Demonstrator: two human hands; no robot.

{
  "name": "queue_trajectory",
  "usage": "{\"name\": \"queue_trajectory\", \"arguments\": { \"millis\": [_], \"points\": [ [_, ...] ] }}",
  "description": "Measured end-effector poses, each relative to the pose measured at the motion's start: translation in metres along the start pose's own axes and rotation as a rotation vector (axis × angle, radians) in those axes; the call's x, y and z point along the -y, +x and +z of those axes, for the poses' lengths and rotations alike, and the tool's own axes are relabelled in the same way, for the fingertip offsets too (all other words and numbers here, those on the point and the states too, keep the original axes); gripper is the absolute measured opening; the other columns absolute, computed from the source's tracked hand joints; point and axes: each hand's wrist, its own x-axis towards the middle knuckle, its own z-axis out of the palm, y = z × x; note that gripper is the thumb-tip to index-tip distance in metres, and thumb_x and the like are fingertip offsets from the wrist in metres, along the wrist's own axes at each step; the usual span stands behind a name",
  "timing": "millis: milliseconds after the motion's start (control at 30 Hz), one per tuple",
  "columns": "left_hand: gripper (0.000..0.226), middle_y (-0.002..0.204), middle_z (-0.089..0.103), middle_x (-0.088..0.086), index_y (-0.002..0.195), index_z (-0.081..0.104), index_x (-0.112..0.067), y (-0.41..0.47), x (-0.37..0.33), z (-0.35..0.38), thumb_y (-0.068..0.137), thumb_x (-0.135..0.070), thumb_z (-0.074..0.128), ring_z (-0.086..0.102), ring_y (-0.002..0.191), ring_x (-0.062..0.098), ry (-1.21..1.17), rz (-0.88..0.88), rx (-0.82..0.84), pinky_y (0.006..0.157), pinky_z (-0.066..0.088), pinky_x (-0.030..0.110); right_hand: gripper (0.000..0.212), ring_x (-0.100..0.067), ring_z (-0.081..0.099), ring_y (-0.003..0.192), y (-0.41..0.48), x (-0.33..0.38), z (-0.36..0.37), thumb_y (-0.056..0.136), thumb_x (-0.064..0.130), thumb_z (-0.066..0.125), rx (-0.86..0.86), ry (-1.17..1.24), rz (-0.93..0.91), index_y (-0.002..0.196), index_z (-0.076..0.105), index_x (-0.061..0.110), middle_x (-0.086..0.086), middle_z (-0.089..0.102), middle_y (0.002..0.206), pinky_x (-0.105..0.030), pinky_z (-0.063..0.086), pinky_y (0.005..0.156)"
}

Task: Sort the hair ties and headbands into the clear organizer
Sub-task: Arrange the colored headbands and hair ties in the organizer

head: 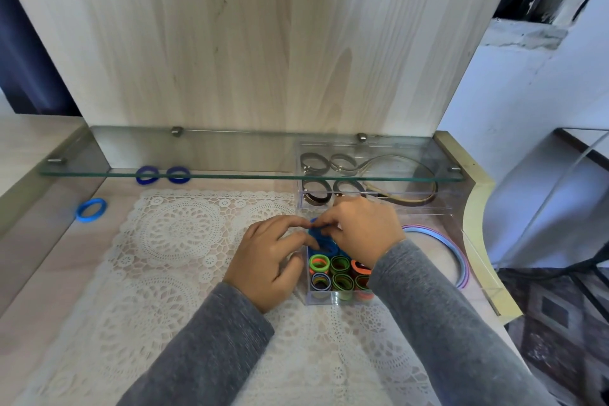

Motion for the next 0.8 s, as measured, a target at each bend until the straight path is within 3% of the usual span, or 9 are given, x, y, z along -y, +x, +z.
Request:
{"name": "queue_trajectory", "arguments": {
  "millis": [167, 300, 433, 667, 800],
  "points": [
    [0.033, 0.116, 0.058, -0.017, 0.1, 0.066, -0.029, 0.0, -0.001, 0.0, 0.077, -0.023, 0.042, 0.05, 0.113, 0.004, 0.004, -0.014, -0.045, 0.093, 0.034, 0.03, 0.021, -0.018, 0.06, 0.091, -0.006, -0.006, -0.004, 0.089, 0.023, 0.045, -0.064, 0.126, 0.169, 0.099, 0.06, 0.034, 0.009, 0.064, 0.098, -0.03, 0.046, 0.066],
    [0.034, 0.108, 0.06, -0.018, 0.1, 0.063, -0.029, 0.0, -0.001, -0.001, 0.077, -0.022, 0.039, 0.053, 0.105, 0.004, 0.086, -0.103, -0.126, 0.088, 0.034, 0.028, 0.01, -0.023, 0.058, 0.083, -0.007, -0.005, -0.006, 0.087, 0.016, 0.045, 0.018, 0.091, 0.244, 0.092, 0.051, 0.022, -0.001, 0.064, 0.092, -0.033, 0.046, 0.067],
    [0.036, 0.097, 0.065, -0.018, 0.101, 0.062, -0.03, 0.0, -0.001, -0.001, 0.079, -0.026, 0.034, 0.057, 0.093, 0.005, 0.155, -0.205, -0.154, 0.087, 0.031, 0.026, 0.009, -0.025, 0.053, 0.077, -0.007, 0.003, -0.006, 0.088, 0.012, 0.043, 0.083, 0.058, 0.226, 0.093, 0.04, 0.019, -0.006, 0.063, 0.093, -0.037, 0.046, 0.069],
    [0.036, 0.084, 0.064, -0.018, 0.101, 0.062, -0.029, 0.0, -0.002, 0.001, 0.079, -0.026, 0.033, 0.057, 0.083, 0.005, 0.159, -0.189, -0.144, 0.088, 0.033, 0.028, 0.02, -0.026, 0.05, 0.079, -0.005, 0.014, -0.01, 0.088, 0.013, 0.047, 0.109, 0.013, 0.205, 0.107, 0.043, 0.018, -0.008, 0.064, 0.098, -0.037, 0.043, 0.076],
    [0.036, 0.085, 0.063, -0.018, 0.1, 0.063, -0.029, 0.001, -0.003, 0.001, 0.079, -0.025, 0.034, 0.056, 0.082, 0.004, 0.159, -0.181, -0.147, 0.086, 0.033, 0.026, 0.025, -0.028, 0.057, 0.091, -0.004, 0.02, -0.013, 0.089, 0.014, 0.048, 0.118, -0.03, 0.176, 0.114, 0.044, 0.016, -0.007, 0.063, 0.103, -0.037, 0.041, 0.081]
  ]
}}
